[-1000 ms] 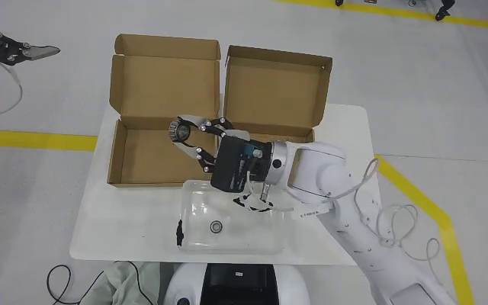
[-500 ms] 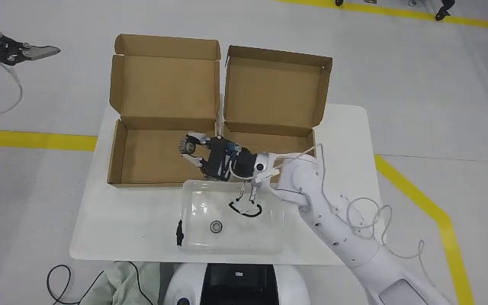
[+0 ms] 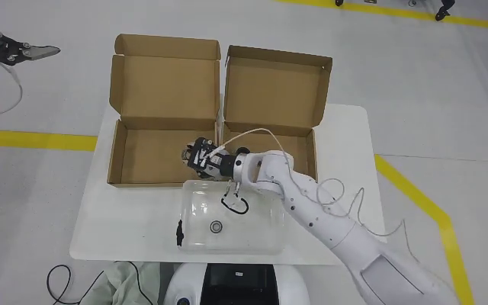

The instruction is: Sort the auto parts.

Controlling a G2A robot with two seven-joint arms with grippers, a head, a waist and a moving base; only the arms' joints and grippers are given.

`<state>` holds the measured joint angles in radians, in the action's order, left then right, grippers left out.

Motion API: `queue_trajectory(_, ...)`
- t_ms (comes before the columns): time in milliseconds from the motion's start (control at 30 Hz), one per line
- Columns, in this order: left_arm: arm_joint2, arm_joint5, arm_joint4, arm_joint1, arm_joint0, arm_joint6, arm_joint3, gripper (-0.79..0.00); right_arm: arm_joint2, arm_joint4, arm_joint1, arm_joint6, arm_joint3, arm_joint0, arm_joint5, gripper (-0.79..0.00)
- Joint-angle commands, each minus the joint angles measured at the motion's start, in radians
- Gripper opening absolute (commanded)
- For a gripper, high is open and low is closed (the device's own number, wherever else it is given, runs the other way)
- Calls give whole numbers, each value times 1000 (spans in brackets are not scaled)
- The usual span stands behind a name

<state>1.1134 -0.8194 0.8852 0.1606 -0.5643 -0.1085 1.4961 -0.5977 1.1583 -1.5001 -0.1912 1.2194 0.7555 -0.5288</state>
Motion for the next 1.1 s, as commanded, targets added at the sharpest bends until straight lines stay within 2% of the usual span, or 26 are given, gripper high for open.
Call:
queue_trajectory(0,0,0,0,0,0,0,0,0,29,-19,-23,-17,-55,-34,6,-785)
queue_trajectory(233,0,0,0,0,0,0,0,0,121,-57,-113,-60,-226,-136,37,-785)
queue_trajectory(567,0,0,0,0,0,0,0,0,206,-72,-235,-90,-429,-217,81,-785)
queue_trajectory(933,0,0,0,0,0,0,0,0,243,-56,-331,-84,-599,-246,112,-785)
queue_trajectory(1033,0,0,0,0,0,0,0,0,251,-42,-353,-94,-632,-256,119,-600)
queue_trajectory(1067,0,0,0,0,0,0,0,0,251,-42,-359,-94,-642,-257,122,-496)
